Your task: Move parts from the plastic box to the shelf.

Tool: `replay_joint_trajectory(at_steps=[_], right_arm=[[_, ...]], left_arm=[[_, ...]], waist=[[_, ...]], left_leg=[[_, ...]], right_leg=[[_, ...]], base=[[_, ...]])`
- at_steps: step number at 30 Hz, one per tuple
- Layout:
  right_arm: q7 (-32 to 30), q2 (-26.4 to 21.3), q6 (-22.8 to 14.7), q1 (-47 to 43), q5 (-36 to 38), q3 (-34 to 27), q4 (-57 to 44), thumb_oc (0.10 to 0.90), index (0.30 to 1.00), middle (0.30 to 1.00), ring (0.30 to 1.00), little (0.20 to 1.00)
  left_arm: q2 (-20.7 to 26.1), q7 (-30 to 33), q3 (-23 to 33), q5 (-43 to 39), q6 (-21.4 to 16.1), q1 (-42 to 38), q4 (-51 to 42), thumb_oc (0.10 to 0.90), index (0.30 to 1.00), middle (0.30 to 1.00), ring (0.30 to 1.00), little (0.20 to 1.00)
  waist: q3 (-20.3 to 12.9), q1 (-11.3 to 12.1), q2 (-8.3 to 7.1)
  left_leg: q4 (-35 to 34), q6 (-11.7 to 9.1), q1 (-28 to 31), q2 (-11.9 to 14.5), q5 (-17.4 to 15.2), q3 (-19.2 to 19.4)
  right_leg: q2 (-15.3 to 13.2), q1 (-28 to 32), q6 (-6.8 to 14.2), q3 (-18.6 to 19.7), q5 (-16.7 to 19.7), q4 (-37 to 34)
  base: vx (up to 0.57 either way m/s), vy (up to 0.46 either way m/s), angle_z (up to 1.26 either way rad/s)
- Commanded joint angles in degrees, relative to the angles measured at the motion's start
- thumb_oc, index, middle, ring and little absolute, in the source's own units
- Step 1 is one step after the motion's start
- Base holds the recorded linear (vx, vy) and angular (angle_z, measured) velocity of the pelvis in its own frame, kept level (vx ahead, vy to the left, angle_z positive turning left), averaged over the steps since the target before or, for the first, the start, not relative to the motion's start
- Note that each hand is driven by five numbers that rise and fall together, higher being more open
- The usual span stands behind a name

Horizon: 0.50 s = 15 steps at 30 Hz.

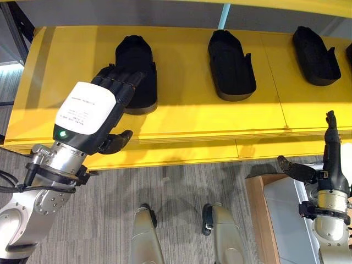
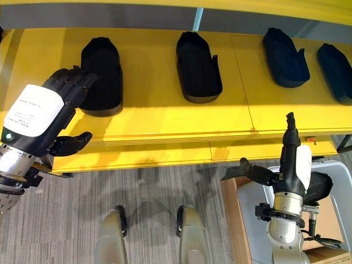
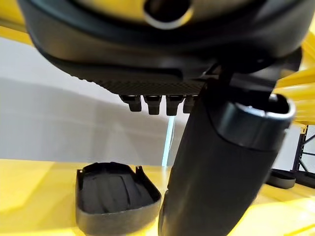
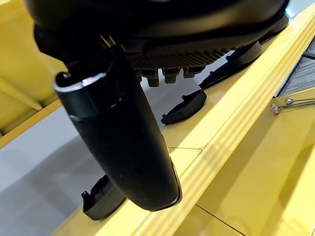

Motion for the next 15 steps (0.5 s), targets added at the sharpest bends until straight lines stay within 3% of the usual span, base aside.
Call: replay_joint_trajectory(at_steps=[1,15], right_arm=[[-1.92,-2.16,-2.66,-3.58,-0.27,-6.10,-3.31,0.900,1.000,1.000,1.000,1.000],[-1.26,-2.17,-2.29,-2.68,-0.93,-6.68,-4.11,0.900,1.000,1.000,1.000,1.000]], left_arm=[[2.66,1.77,0.42,-3.03,-1.41,-5.87,-4.07,0.900,1.000,1.000,1.000,1.000],[-0.24,0.06,-0.65,-5.25,-1.19,-4.78,-3.38,0.900,1.000,1.000,1.000,1.000]], waist=[[-1.30,-0.75,1.09],[0.03,-0.97,0.94]], left_leg=[[-2.54,-1.20,3.13,4.12,1.57,-1.37],[-2.90,-0.97,3.38,3.95,1.83,-0.86]], right_leg=[[-0.09,4.55,0.38,2.21,-0.12,-3.31],[-0.12,4.17,0.20,2.48,-0.18,-3.08]], base=[[0.00,0.000,0.00],[0.00,0.000,-0.01]])
